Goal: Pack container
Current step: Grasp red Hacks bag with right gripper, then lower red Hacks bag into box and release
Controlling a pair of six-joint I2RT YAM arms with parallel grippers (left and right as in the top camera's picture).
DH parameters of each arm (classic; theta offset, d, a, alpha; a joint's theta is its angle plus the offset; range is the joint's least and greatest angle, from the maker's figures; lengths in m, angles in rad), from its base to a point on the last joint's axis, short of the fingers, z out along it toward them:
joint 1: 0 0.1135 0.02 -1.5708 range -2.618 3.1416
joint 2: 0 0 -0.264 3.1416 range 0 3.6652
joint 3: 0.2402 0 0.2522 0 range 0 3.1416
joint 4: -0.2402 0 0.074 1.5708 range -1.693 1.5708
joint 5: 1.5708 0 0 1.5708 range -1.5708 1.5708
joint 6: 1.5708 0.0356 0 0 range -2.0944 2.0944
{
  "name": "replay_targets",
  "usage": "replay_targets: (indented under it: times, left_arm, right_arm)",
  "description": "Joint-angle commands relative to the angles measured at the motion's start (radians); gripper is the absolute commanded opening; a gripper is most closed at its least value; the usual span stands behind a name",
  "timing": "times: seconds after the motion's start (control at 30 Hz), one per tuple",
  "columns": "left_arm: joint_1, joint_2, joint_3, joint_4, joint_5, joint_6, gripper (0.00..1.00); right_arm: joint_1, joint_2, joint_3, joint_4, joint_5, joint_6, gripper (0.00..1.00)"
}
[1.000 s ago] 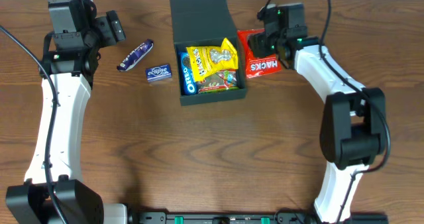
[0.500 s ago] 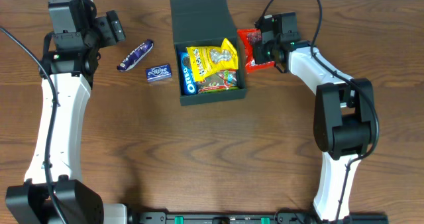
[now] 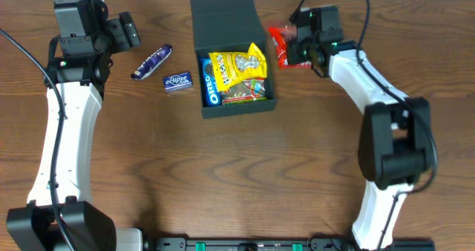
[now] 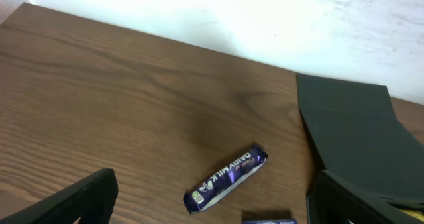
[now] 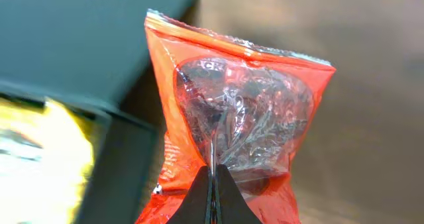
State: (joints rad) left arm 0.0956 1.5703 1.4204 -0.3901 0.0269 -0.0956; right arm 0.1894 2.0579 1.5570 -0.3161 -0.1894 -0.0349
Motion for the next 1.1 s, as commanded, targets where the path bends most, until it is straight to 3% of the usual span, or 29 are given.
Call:
replay_targets:
  times: [0.0,0.27,0.47,0.77,1.07]
  left_arm:
    - [0.004,-0.014,0.006,-0.002,0.008,0.013,0.95]
    - [0.004,-0.014,0.006,-0.002,0.008,0.014,0.95]
    - [0.004,-0.014,0.006,0.003,0.008,0.014,0.95]
    - [0.004,-0.014,0.006,0.004,0.008,0.014,0.95]
    - [0.004,-0.014,0.006,0.000,0.008,0.014,0.95]
  right_arm:
    - [0.030,-0.130,0.008,0.014,-0.027,-0.078,0.01]
    - [0.139,-0.185,0.006,-0.037,-0.267,-0.503,0.01]
    - [0.172,-0.152,0.004,-0.241,-0.369,-0.825,0.01]
    - [0.174,-0.050,0.004,-0.325,-0.452,-0.944,0.01]
    - [0.179,0.056,0.004,-0.321,-0.415,-1.011,0.01]
